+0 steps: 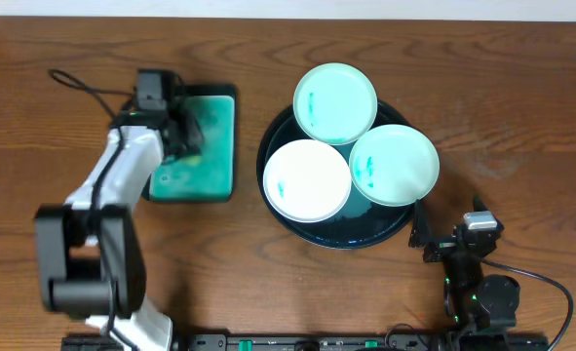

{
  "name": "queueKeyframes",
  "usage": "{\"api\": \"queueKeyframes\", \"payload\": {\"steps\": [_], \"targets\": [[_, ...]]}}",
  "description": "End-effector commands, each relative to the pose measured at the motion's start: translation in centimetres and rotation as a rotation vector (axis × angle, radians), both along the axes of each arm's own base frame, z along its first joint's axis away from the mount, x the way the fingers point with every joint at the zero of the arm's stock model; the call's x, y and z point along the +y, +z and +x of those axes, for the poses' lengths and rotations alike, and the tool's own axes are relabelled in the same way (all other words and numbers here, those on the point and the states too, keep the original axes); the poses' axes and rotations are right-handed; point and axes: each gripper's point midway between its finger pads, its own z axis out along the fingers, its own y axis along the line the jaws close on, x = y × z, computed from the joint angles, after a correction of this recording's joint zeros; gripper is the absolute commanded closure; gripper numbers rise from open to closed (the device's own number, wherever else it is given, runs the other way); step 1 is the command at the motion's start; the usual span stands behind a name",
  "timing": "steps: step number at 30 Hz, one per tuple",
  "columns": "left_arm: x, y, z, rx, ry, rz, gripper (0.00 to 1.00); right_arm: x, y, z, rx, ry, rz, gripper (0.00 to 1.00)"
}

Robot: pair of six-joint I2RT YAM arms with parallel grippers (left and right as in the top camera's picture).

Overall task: Clean dirty plates on tray and stack at the side
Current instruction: 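Reach the left gripper to the green tray and grasp the sponge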

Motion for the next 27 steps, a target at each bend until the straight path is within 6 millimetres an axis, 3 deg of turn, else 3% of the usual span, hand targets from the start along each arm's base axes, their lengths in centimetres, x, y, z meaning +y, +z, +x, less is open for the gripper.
{"api": "queueKeyframes", "payload": {"steps": [1,7,10,13,18,22,24,27], "targets": [[0.0,2.5,0.6,-0.053,0.003,-0.001,0.93,-0.3,-0.1,0.0,0.003,-0.012,-0.012,0.01],[-0.1,10.8,0.2,-0.220,0.000,-0.008,0.93,-0.3,-0.1,0.0,0.003,-0.012,-0.012,0.01],[-0.1,12.7,-0.2,-0.268,0.001,-0.008,0.93,-0.3,-0.1,0.0,0.003,-0.012,-0.012,0.01],[-0.1,11.8,-0.3,-0.247,0.001,-0.007,0.93,-0.3,-0.1,0.0,0.003,-0.012,-0.012,0.01],[-0.1,5.9,-0.7,-0.121,0.001,-0.005,0.93,-0.3,-0.1,0.0,0.003,-0.012,-0.012,0.01],[-0.1,3.0,-0.9,-0.045,0.001,-0.003,0.93,-0.3,-0.1,0.0,0.003,-0.012,-0.012,0.01],[-0.1,3.7,-0.8,-0.059,-0.003,-0.003,0.93,-0.3,-0.1,0.0,0.003,-0.012,-0.012,0.01],[-0.4,6.3,-0.7,-0.114,-0.015,-0.017,0.93,-0.3,-0.1,0.0,0.003,-0.012,-0.012,0.01]]}}
